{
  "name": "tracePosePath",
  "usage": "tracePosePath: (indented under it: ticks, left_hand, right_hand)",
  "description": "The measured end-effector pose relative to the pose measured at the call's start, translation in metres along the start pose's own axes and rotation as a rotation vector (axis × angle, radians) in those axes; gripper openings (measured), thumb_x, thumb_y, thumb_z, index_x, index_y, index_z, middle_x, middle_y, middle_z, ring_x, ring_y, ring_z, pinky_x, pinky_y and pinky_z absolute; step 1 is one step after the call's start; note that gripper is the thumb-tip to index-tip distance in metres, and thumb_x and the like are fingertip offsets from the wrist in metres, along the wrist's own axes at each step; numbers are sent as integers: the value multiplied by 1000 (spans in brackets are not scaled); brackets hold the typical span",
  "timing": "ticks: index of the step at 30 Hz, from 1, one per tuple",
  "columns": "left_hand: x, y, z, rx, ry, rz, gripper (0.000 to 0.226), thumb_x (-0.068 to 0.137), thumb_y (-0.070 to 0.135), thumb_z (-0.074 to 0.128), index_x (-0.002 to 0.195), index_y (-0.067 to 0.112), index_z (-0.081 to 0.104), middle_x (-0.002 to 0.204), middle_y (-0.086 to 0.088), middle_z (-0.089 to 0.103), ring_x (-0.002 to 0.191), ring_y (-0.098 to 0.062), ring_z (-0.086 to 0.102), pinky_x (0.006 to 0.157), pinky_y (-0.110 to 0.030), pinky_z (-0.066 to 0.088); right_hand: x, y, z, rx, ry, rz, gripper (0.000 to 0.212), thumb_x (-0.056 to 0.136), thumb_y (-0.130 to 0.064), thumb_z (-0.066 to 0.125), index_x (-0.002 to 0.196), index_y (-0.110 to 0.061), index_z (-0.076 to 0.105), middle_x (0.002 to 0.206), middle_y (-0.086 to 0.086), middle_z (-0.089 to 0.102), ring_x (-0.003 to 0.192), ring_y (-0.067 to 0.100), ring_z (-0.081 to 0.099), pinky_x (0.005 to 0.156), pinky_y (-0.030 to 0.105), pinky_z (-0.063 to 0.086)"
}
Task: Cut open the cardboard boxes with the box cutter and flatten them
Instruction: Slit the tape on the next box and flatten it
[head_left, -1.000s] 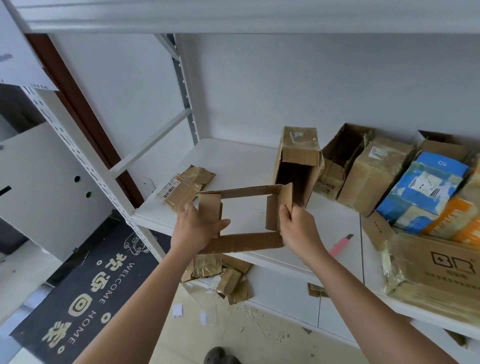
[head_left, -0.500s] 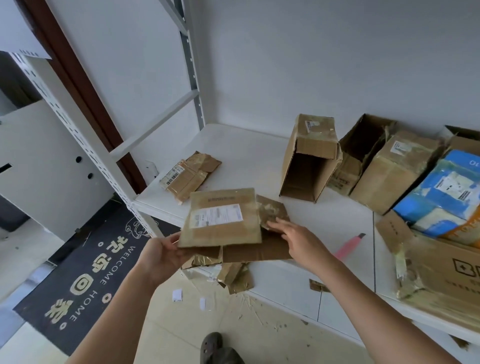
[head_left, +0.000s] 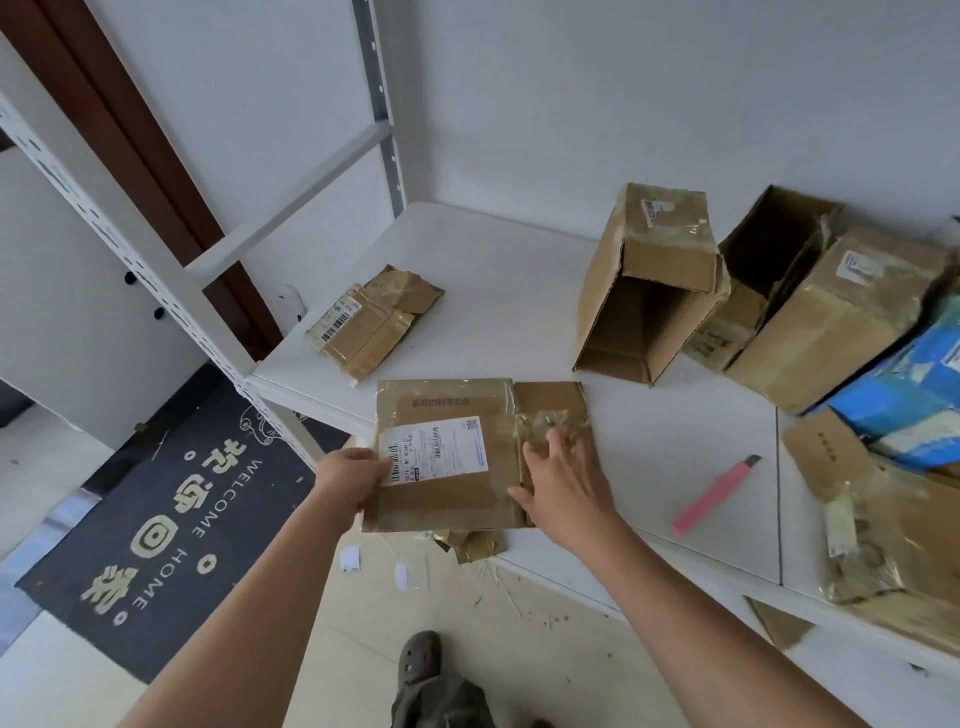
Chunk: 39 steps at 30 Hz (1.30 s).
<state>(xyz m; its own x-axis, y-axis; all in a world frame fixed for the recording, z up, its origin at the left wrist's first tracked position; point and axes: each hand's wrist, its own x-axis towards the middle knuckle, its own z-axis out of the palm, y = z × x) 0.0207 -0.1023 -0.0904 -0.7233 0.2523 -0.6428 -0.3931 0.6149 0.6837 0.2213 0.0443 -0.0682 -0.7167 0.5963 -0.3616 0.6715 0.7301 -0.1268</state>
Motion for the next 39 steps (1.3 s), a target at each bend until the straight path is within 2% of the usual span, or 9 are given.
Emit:
tracePosePath:
  ticks: [6, 13, 19, 23, 25, 28, 31, 34, 39]
  left_hand:
    - [12, 15, 4, 22, -51, -5, 23, 89, -9, 59, 111, -3, 62, 100, -18, 68, 84, -28, 65, 72, -36, 55]
    - [-1, 33, -7, -25, -84, -7, 7, 95, 7, 62, 93, 1, 62, 88, -13, 70, 80, -24, 67, 65, -34, 54]
    - [5, 39, -50, -393, -3, -89, 5, 95, 0, 59, 91, 2, 57, 84, -12, 65, 69, -21, 64, 57, -33, 52]
    - [1, 51, -46, -706, -93, -176, 2, 96, 2, 57, 94, 3, 58, 72, -10, 67, 58, -16, 63, 40, -22, 51]
    - [-7, 58, -31, -721, -241, -172, 9, 95, 0, 57, 104, -3, 58, 79, -15, 70, 66, -19, 65, 46, -23, 55]
    - [-5, 61, -13, -563, -335, -117, 16, 90, 0, 64, 103, -9, 61, 83, -19, 72, 69, -25, 72, 55, -29, 59]
    - [4, 64, -12, -184, -121, -10, 42, 87, 17, 74, 119, -5, 58, 86, -15, 69, 74, -25, 69, 66, -35, 59]
    - [25, 67, -19, 303, 179, 300, 49, 93, 24, 63, 134, 5, 45, 126, -13, 54, 105, -27, 55, 85, -35, 44]
    - [74, 95, -20, 683, 134, 699, 41, 96, 10, 48, 138, 13, 49, 150, -10, 38, 133, -31, 40, 107, -44, 37]
  right_hand:
    - [0, -2, 4, -175, -38, -40, 69, 104, -49, 34, 156, -10, 12, 165, 17, 2, 143, 46, 19, 106, 45, 41]
    - [-3, -5, -9, -53, -95, 11, 67, 103, -46, 39, 157, -18, 12, 166, 4, -5, 147, 38, 18, 108, 46, 40]
    - [-4, -53, -29, 143, 363, 4, 64, 100, -48, 46, 154, -27, 21, 165, 12, -9, 150, 37, 7, 120, 46, 19]
    - [7, -81, -36, 730, 421, 73, 78, 92, -51, 58, 154, -36, 14, 164, 9, -11, 147, 35, 13, 99, 29, 41]
    - [22, -85, -42, 1123, 379, 98, 86, 90, -36, 69, 155, -37, 12, 163, 5, 12, 145, 24, 28, 96, 20, 39]
    - [46, -72, -49, 1303, 392, 214, 82, 90, -17, 71, 155, -31, 23, 158, 1, 32, 143, 19, 34, 107, 26, 35]
    - [64, -47, -50, 1283, 372, 281, 77, 91, -10, 68, 154, -30, 28, 157, 0, 34, 143, 19, 34, 102, 22, 31]
    - [74, -25, -48, 1150, 328, 308, 78, 92, -6, 66, 154, -32, 26, 158, 1, 32, 146, 21, 29, 109, 27, 30]
    - [89, -21, -35, 899, 234, 374, 81, 94, -6, 61, 157, -27, 14, 154, 11, 30, 137, 27, 40, 96, 26, 40]
